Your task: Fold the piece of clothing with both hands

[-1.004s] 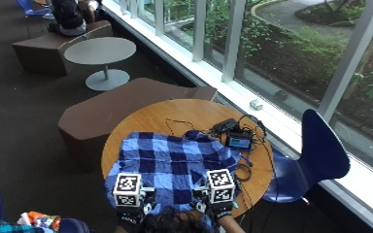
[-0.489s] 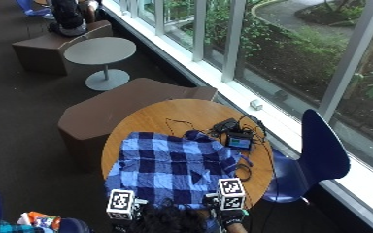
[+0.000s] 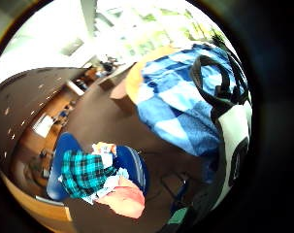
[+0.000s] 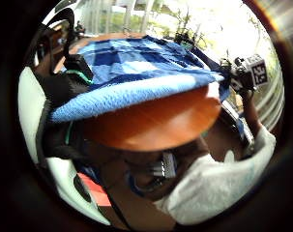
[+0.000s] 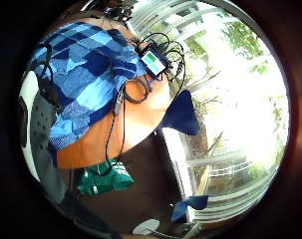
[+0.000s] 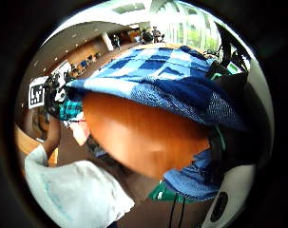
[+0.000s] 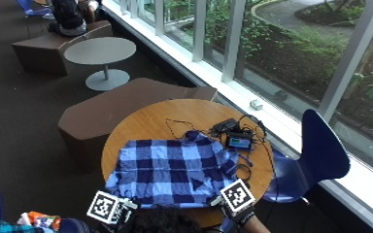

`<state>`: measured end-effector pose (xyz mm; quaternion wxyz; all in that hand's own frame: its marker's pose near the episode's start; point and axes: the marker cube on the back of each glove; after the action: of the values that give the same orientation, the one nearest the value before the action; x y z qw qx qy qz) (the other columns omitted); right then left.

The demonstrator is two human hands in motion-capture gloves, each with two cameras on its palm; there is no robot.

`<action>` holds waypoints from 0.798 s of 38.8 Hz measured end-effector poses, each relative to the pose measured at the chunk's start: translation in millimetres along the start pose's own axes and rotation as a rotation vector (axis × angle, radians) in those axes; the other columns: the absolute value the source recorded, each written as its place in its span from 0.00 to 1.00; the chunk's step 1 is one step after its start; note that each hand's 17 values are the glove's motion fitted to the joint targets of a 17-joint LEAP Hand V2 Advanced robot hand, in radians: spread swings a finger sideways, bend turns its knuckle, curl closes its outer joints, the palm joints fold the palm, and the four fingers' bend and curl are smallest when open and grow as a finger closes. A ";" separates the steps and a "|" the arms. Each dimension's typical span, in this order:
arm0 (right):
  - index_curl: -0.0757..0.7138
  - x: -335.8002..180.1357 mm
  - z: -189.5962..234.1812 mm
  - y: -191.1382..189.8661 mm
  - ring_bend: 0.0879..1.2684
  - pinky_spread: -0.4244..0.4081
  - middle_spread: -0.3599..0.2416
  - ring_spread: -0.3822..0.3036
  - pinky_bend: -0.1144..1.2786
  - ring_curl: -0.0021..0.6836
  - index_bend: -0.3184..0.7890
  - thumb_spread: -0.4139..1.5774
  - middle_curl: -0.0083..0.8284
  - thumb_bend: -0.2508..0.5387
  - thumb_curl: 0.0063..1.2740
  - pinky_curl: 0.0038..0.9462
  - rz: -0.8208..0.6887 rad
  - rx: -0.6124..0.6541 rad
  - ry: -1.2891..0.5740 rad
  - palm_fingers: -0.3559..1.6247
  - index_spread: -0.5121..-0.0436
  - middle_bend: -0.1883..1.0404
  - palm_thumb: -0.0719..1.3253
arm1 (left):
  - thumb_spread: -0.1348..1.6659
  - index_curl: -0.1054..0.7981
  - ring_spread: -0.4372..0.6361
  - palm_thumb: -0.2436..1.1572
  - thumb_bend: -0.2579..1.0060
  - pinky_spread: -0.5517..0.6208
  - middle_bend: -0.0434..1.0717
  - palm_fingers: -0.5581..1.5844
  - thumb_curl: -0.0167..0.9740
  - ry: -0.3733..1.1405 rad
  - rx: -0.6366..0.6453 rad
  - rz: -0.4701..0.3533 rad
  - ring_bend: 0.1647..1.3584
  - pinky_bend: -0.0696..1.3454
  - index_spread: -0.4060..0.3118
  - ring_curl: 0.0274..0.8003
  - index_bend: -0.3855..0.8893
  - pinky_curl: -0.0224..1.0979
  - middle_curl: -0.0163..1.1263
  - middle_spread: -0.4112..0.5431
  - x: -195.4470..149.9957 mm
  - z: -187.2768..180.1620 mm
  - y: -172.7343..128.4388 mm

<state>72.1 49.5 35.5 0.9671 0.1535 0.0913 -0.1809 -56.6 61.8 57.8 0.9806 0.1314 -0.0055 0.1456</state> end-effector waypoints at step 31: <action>0.40 96.9 77.3 -286.5 0.69 0.10 0.18 0.20 0.55 0.71 0.40 0.70 0.59 0.28 0.32 0.43 0.152 -0.510 -0.520 0.88 0.44 0.57 0.68 | 0.72 0.50 0.03 0.63 0.21 0.14 0.52 0.88 0.33 0.166 -0.840 -0.024 0.68 0.47 0.13 0.60 0.42 0.42 0.46 0.03 -108.7 93.0 -261.3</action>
<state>62.1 -261.5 9.8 0.9759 -0.1373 -0.1269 -0.1129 -83.1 -234.4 75.4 0.9477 -0.2914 0.0162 0.1293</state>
